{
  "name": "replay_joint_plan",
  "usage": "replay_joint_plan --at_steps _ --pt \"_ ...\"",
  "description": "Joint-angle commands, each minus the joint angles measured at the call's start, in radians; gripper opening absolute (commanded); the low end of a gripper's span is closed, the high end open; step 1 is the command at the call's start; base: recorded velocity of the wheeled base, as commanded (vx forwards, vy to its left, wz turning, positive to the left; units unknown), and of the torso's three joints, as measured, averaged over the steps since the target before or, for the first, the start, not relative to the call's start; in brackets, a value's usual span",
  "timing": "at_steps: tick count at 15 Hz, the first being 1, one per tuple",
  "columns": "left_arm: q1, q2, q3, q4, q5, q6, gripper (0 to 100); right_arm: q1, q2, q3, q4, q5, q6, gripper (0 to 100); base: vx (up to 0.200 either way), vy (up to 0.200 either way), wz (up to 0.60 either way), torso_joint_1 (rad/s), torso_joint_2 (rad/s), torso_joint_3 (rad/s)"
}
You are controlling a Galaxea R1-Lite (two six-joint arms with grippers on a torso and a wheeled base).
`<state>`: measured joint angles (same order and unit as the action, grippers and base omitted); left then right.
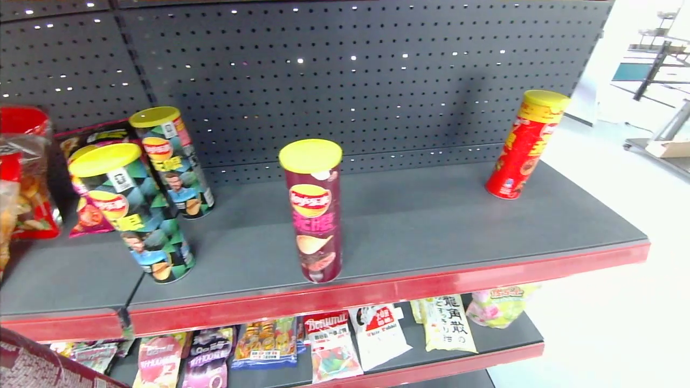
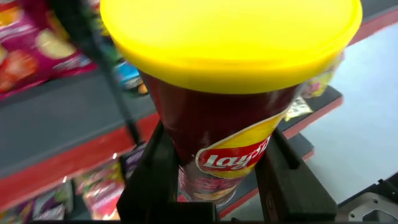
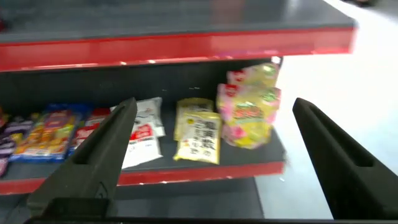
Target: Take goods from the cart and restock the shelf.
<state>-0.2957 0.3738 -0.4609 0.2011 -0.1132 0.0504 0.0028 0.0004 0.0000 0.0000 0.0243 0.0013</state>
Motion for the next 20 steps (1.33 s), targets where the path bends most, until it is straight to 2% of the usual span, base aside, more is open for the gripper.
replay_joint_plan --at_steps 1,6,8,10,13,14,16,20 --pt "0.0 0.0 -0.001 0.0 0.0 0.0 0 0.0 0.0 0.0 0.0 0.0 0.0 100 0.0 0.0 -0.6 0.002 0.0 0.007" --pt "-0.002 0.043 -0.01 -0.002 -0.006 0.0 0 -0.001 0.0 0.0 0.0 0.0 0.005 100 0.0 0.0 0.0 0.0 0.0 0.0" --pt "-0.002 0.116 -0.032 -0.003 -0.008 0.0 0 -0.001 0.0 0.0 0.0 0.002 0.005 100 0.0 0.0 0.0 0.0 0.0 0.0" --pt "-0.002 0.191 -0.038 -0.06 -0.016 0.0 0 0.0 0.0 0.0 0.0 0.0 0.005 100 0.0 0.0 0.0 0.0 0.0 0.0" --pt "-0.002 0.413 -0.053 -0.255 -0.017 0.0 0 -0.001 0.0 0.0 0.0 0.0 0.005 100 0.0 0.0 0.0 0.0 0.0 0.0" --pt "-0.002 0.47 -0.071 -0.278 -0.022 0.002 0 -0.001 0.0 0.0 0.0 0.0 0.005 100 0.0 0.0 0.0 0.0 0.0 0.0" --pt "0.0 0.562 -0.124 -0.281 -0.016 0.029 0 0.0 0.0 0.0 0.0 0.0 0.005 100 0.0 0.0 0.0 0.0 0.0 0.0" --pt "0.0 0.701 -0.22 -0.281 -0.011 0.032 0 -0.001 0.0 0.0 0.0 0.0 0.005 100 0.0 0.0 0.0 0.0 0.0 0.0"
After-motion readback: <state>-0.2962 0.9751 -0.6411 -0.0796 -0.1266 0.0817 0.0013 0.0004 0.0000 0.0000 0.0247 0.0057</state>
